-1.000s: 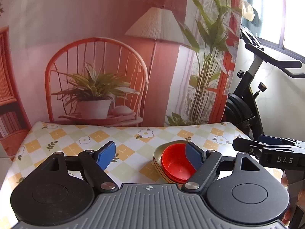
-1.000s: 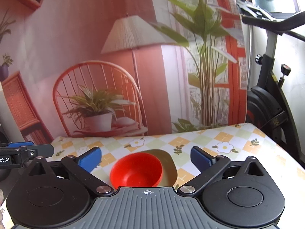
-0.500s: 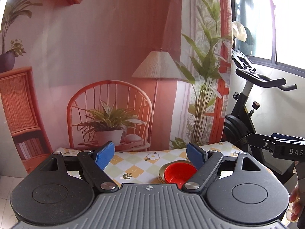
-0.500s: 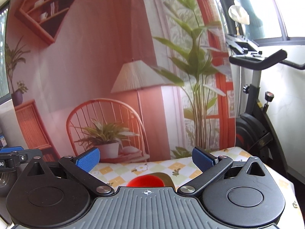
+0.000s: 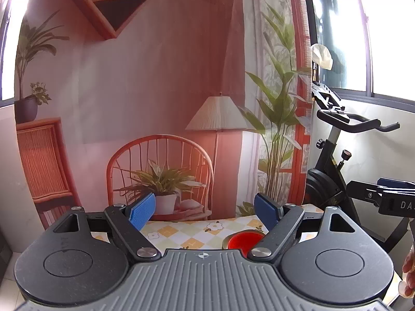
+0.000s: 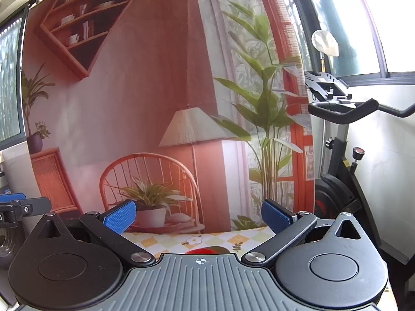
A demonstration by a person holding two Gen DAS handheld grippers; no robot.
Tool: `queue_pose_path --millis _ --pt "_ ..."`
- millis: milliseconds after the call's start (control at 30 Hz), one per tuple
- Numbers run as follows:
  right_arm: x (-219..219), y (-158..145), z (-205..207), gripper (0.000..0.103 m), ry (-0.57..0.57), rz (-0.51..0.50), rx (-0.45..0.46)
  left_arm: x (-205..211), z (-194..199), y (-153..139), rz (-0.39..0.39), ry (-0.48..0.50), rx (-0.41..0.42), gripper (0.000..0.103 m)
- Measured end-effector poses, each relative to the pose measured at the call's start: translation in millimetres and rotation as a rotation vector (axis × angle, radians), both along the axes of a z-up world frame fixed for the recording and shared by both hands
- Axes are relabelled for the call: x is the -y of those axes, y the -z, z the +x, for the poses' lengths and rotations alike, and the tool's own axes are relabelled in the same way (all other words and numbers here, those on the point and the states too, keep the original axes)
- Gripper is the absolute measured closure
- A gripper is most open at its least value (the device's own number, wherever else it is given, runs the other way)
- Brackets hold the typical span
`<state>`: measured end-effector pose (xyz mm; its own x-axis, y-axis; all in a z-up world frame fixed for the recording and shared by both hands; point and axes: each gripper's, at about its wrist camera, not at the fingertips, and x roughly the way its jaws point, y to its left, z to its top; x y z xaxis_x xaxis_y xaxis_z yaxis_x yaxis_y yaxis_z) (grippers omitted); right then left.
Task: Organize plates and bowls
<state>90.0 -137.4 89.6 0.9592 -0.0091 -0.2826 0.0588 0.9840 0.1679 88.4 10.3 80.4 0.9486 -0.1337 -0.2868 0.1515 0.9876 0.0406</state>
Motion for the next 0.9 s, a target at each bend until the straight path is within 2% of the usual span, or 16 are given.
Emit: queue_pose_path --millis 900 --pt "-9.8 -8.9 -9.9 0.0 0.003 -0.018 0.015 -8.5 -6.6 -2.6 -0.019 -0.035 -0.007 0.015"
